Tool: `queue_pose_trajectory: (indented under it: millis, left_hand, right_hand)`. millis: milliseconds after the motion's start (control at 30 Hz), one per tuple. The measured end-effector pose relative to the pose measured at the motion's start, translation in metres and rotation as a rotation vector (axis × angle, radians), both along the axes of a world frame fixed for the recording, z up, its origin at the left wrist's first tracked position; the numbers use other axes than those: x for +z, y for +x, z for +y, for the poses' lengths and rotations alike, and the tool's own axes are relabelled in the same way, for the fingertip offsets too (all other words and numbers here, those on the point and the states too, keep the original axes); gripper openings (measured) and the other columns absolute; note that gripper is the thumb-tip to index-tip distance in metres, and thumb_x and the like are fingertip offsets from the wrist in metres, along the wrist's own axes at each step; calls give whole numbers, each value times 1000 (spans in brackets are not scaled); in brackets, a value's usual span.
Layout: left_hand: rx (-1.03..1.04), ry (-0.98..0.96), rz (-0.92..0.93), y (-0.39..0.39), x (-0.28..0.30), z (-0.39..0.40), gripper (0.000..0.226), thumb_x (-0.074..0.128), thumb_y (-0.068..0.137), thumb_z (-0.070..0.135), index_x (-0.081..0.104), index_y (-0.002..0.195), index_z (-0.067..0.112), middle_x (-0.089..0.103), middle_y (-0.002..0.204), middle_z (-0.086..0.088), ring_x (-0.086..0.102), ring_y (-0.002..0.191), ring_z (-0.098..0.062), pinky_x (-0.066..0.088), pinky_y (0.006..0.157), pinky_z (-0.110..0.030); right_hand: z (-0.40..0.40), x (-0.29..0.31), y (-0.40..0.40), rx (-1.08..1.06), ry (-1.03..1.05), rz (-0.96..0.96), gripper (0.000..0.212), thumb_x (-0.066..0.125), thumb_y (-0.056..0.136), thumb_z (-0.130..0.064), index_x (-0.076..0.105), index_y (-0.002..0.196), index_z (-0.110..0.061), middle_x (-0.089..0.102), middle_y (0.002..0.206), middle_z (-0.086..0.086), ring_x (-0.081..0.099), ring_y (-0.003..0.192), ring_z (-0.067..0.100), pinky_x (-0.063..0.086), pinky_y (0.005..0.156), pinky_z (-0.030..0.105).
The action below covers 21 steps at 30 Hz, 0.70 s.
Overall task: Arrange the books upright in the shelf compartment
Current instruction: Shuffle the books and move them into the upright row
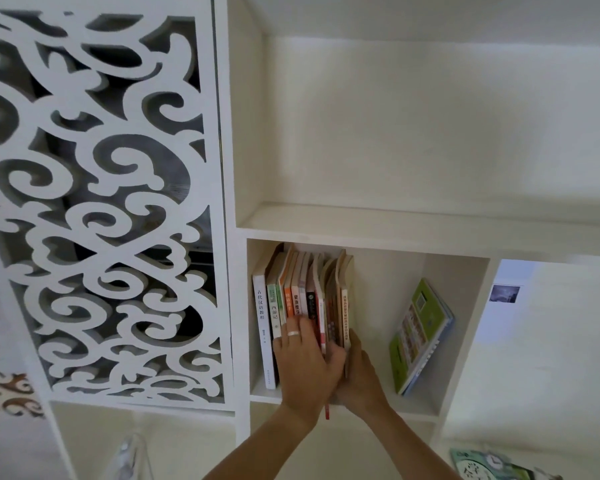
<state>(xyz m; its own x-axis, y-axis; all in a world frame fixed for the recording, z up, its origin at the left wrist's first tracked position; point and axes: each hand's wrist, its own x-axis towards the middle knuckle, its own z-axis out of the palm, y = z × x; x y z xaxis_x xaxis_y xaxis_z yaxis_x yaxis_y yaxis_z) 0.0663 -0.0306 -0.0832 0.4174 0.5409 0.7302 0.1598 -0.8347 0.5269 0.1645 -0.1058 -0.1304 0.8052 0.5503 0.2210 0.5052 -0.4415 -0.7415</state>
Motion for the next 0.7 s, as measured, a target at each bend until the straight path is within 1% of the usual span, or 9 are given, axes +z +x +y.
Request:
queue_pose_trajectory:
  millis: [67,100,167,200,267,333,433,567,700]
  left_hand:
    - [-16,-140,31,3,10,-2,47,55,93,43,39,131,20,62,110,-3,67,86,-19,59,69,-30]
    - [-24,-170,56,3,13,-2,49,53,97,42,35,137,21,62,113,-4,69,84,-19,60,67,-31]
    - [-40,-194,91,1,19,0,52,51,101,34,32,148,21,63,117,-5,68,85,-17,61,70,-31]
    - [-56,-209,92,-2,21,1,52,51,101,29,34,150,21,64,114,-6,67,83,-16,61,70,-30]
    - [-88,-219,80,-6,23,2,49,51,100,24,39,148,23,66,103,-4,64,77,-13,59,68,-27]
    - [-105,-217,61,-12,24,0,46,49,100,23,41,145,25,67,99,-2,64,75,-11,60,67,-27]
    - [-119,-201,23,-22,24,-6,48,49,100,24,41,147,23,67,96,0,65,75,-11,61,67,-28]
    - [-94,-184,-11,-40,27,-10,42,53,100,22,50,142,17,71,106,0,66,76,-8,59,66,-20]
    - [-106,-162,-45,-60,30,-11,43,51,101,27,51,142,16,71,112,-2,71,84,-12,62,69,-24]
  right_hand:
    - [1,-4,-2,-1,0,10,117,73,67,-79,8,157,-43,58,136,-2,67,113,18,60,89,44]
    - [-1,0,-8,-14,-2,11,117,73,68,-76,7,158,-39,56,138,-1,66,113,19,60,90,43]
    - [-6,11,-23,-57,0,-6,115,75,75,-65,5,160,-31,49,142,3,62,120,24,56,93,40]
    - [-8,15,-28,-78,8,-29,110,74,80,-59,6,161,-28,45,145,4,59,123,25,54,95,39]
    - [-10,19,-34,-115,56,-67,96,69,90,-50,11,161,-23,41,150,7,56,128,26,52,99,38]
    - [-10,25,-39,-135,107,-113,85,67,95,-43,18,160,-19,42,149,8,55,129,26,51,99,37]
    - [-8,32,-44,-120,137,-197,75,69,93,-45,30,154,-22,47,144,6,57,123,22,54,95,32]
    - [-3,35,-50,-96,150,-216,73,70,91,-49,36,150,-22,48,141,3,56,122,18,56,96,31]
    - [0,35,-62,-157,202,-251,74,68,92,-46,34,151,-20,47,142,4,52,125,21,55,100,38]
